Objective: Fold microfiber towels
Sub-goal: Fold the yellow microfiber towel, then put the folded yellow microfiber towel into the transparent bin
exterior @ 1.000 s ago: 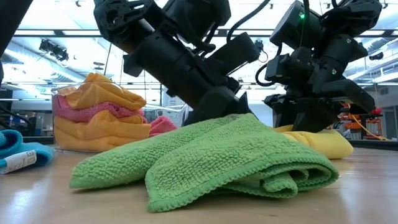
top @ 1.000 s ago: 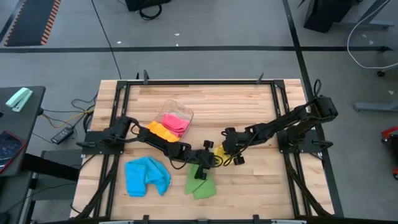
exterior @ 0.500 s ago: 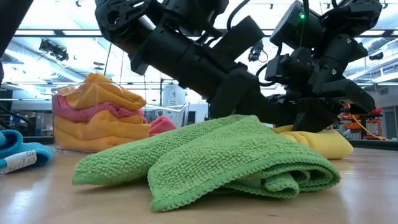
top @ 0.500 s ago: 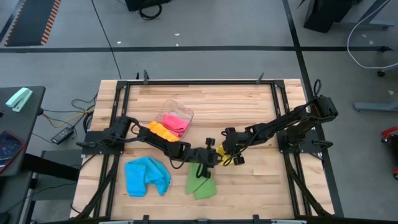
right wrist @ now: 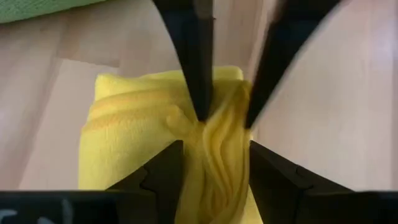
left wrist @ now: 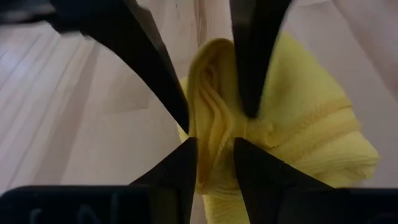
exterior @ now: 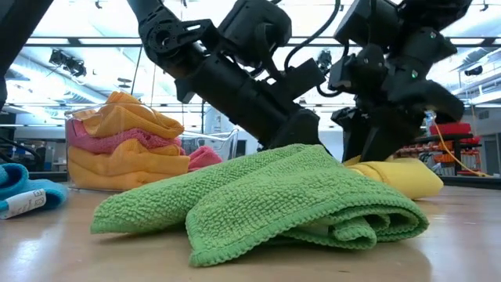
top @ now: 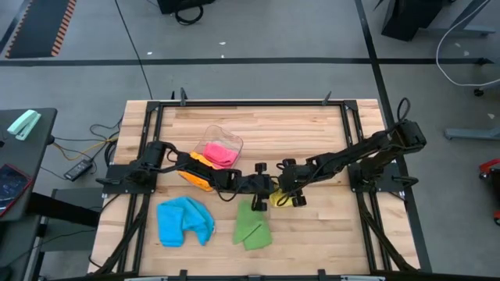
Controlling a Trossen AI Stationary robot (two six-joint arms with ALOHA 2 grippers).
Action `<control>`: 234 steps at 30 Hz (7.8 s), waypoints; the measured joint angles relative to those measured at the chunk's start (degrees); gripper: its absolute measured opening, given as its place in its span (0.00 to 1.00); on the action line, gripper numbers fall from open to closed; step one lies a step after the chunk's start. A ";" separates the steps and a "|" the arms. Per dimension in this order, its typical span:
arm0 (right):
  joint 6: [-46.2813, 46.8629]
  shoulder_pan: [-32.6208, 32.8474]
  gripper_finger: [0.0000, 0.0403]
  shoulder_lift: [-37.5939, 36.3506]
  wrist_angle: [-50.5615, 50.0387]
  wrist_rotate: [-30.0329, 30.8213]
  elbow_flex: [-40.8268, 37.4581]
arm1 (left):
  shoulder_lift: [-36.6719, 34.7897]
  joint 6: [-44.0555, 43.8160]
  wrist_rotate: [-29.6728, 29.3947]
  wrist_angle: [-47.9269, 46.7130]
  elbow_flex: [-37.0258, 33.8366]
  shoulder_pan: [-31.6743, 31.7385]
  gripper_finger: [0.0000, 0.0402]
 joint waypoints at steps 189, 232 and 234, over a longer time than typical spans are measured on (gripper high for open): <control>-24.11 14.88 0.08 7.30 22.01 35.41 -8.73 | -9.18 -3.70 0.30 -22.92 4.76 -4.12 0.27; -5.07 13.86 0.11 -0.36 21.72 39.63 -8.59 | -5.42 -6.50 -13.00 -20.53 4.87 -2.29 0.52; -5.02 13.86 0.13 -0.36 21.81 39.58 -8.59 | -5.42 -6.50 -13.00 -20.59 4.87 -2.27 0.46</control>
